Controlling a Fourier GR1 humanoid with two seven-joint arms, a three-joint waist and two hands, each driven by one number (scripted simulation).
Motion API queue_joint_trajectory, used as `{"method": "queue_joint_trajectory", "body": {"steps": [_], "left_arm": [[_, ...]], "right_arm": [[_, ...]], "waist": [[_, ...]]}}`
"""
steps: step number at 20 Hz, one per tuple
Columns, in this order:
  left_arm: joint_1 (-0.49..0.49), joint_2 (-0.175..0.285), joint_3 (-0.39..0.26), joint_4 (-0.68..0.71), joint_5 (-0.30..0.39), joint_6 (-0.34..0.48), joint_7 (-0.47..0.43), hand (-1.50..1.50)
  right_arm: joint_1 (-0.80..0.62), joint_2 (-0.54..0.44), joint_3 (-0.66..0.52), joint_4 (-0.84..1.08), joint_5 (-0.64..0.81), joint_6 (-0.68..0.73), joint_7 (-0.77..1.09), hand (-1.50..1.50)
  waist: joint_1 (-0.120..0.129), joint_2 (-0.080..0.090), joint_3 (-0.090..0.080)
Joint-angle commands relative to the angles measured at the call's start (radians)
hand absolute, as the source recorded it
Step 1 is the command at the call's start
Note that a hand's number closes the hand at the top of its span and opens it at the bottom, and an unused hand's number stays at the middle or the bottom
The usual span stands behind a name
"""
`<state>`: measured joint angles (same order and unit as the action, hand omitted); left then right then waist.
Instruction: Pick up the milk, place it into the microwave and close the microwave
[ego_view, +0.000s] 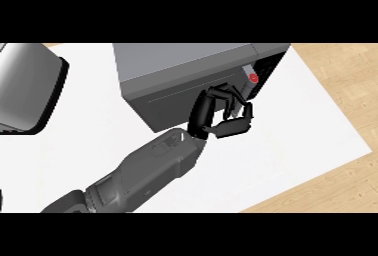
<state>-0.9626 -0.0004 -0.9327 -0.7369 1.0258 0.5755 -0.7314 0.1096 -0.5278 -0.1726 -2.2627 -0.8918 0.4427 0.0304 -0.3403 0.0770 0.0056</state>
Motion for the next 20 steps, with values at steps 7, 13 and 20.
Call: {"method": "queue_joint_trajectory", "body": {"steps": [7,13,20], "left_arm": [[-0.026,0.000,-0.003,0.154,0.061,0.053,0.103,1.50],[0.008,0.000,-0.009,0.164,0.110,0.060,0.104,1.50],[-0.002,0.000,-0.034,0.175,0.143,0.026,0.106,-1.50]], "right_arm": [[-0.011,-0.032,-0.029,-0.011,-0.055,0.007,0.014,-1.50],[0.007,-0.040,-0.049,-0.038,-0.081,-0.003,0.023,-1.50],[0.034,-0.048,-0.071,-0.052,-0.098,-0.016,0.037,-1.50]], "waist": [[0.047,0.004,-0.005],[0.087,-0.002,-0.007],[0.103,-0.002,-0.006]]}}
